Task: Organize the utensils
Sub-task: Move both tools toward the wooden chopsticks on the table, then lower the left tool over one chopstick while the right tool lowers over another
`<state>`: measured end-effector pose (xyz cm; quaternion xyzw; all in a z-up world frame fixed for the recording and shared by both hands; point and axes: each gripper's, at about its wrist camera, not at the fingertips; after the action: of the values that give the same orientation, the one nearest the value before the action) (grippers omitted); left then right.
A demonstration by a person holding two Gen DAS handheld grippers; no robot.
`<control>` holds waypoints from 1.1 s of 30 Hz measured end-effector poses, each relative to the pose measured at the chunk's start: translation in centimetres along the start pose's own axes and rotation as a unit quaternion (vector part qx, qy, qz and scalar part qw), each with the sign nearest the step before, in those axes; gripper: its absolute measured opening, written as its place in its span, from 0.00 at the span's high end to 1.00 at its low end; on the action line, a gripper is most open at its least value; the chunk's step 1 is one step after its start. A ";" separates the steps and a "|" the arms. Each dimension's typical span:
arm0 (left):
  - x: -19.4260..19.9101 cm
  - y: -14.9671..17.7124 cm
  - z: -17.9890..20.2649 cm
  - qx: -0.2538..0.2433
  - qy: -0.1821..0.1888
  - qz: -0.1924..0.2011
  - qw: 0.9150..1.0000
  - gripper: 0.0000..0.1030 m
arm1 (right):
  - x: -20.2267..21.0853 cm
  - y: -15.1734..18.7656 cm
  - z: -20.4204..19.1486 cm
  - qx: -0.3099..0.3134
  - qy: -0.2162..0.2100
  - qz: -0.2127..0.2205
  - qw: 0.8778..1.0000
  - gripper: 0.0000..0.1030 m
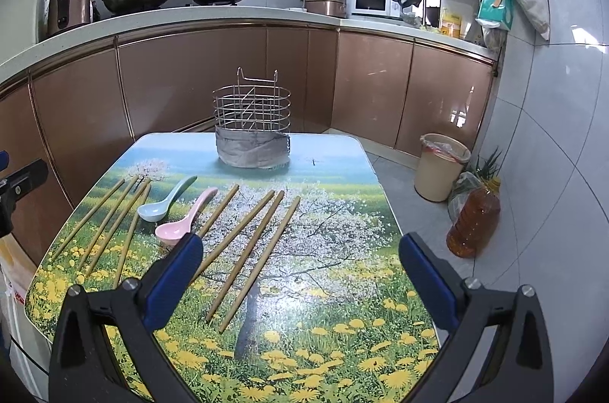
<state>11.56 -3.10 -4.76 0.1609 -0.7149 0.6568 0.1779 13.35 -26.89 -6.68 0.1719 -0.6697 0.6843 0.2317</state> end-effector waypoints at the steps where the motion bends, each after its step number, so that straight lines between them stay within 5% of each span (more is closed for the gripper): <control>1: 0.0 0.0 -0.1 0.003 -0.001 0.000 1.000 0.00 | 0.0 0.0 0.1 0.000 0.000 0.000 1.000 0.00; 17: -1.2 0.9 -3.4 0.031 0.004 -0.025 0.999 0.00 | -0.2 -0.3 -1.3 0.009 0.008 -0.001 1.000 0.00; 28: -3.4 1.0 -9.8 0.068 -0.020 -0.049 0.996 0.00 | -1.1 -1.6 0.0 -0.008 0.012 -0.005 1.000 0.00; 33: -5.8 1.3 -11.2 0.061 -0.014 -0.075 0.995 0.12 | -2.7 -2.2 0.1 -0.007 0.009 -0.019 1.000 0.00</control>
<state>16.60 8.13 -7.79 0.2340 -0.6617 0.6819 0.2060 16.82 -27.23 -6.31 0.1768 -0.6688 0.6768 0.2516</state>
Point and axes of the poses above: each gripper's, at about its wrist camera, not at the fingertips, and x roughly against the way its jaws point, z to its right, y to its underside
